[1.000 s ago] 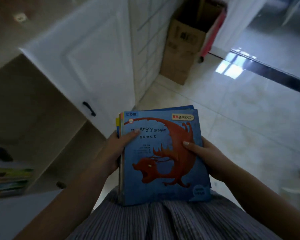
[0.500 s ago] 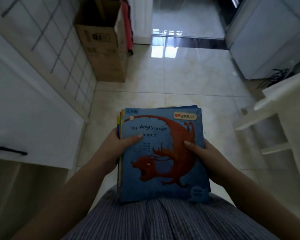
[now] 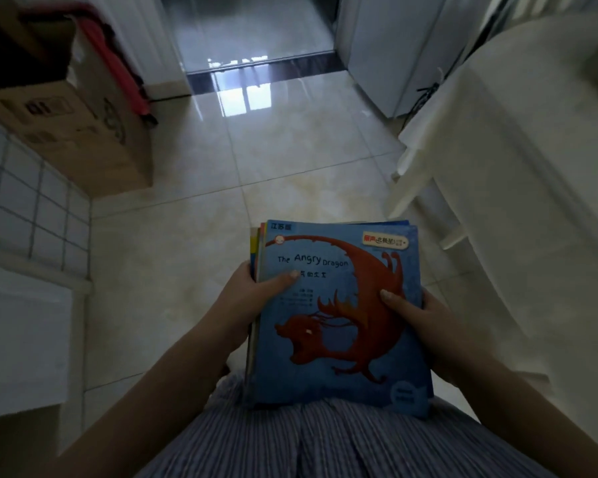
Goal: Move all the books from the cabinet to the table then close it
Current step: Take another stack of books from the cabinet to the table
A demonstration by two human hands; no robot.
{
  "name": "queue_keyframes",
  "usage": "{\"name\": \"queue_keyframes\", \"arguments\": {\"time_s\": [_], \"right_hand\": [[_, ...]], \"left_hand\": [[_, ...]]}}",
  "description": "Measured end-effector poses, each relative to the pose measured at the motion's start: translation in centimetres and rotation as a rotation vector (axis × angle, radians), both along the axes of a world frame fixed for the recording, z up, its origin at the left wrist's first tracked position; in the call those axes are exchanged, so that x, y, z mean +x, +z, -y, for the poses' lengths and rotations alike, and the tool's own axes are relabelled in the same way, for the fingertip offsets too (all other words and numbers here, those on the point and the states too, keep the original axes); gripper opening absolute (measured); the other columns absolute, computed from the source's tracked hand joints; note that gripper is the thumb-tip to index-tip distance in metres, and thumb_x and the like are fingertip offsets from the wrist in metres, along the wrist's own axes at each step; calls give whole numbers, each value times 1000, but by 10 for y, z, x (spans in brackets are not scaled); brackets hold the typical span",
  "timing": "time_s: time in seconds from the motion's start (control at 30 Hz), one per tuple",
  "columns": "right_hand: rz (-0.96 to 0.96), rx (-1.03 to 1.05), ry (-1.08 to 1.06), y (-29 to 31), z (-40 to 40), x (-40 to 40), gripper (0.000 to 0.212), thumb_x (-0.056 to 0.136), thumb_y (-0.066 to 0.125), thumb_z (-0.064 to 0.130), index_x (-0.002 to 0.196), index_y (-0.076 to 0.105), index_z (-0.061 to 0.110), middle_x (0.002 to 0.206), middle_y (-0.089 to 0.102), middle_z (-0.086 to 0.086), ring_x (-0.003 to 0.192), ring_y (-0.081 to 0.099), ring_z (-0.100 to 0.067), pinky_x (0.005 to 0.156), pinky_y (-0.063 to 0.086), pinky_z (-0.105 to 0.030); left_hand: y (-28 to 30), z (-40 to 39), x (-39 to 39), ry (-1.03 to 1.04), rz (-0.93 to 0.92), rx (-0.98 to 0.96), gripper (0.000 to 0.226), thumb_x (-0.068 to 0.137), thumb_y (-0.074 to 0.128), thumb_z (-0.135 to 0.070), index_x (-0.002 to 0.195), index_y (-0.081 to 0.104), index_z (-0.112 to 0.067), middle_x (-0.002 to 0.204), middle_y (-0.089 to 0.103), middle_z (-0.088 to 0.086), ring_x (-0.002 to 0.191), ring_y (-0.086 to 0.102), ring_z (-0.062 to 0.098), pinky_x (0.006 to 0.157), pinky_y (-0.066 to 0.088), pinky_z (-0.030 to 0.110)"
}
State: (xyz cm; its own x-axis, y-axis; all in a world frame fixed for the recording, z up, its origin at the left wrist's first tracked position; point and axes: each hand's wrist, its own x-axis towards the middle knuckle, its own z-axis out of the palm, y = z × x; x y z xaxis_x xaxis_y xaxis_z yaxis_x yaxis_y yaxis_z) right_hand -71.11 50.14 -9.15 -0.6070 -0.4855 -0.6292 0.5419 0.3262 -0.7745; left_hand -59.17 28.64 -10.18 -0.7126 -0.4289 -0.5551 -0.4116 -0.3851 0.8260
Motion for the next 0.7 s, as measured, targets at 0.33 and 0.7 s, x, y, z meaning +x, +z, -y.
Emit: {"name": "queue_keyframes", "arguments": {"time_s": [0.33,0.7], "right_hand": [[30,-31,-275,-11,-55,-63,53,67,72,36,117,58,21,103,74,-2,91,72,-22,79,57,-42],[7,-20,-631,-8,-43,-195,25,80,66,28,104,61,27,97,75,0,85,73,-21,71,58,-36]], "left_hand": [[4,-34,-119,-237,1,-14,17,81,70,-16,98,68,-17,94,77,6,83,73,26,67,61,36],[7,-18,-332,-608,-35,-11,21,83,69,-16,104,69,-14,98,76,8,88,73,27,74,59,40]]}}
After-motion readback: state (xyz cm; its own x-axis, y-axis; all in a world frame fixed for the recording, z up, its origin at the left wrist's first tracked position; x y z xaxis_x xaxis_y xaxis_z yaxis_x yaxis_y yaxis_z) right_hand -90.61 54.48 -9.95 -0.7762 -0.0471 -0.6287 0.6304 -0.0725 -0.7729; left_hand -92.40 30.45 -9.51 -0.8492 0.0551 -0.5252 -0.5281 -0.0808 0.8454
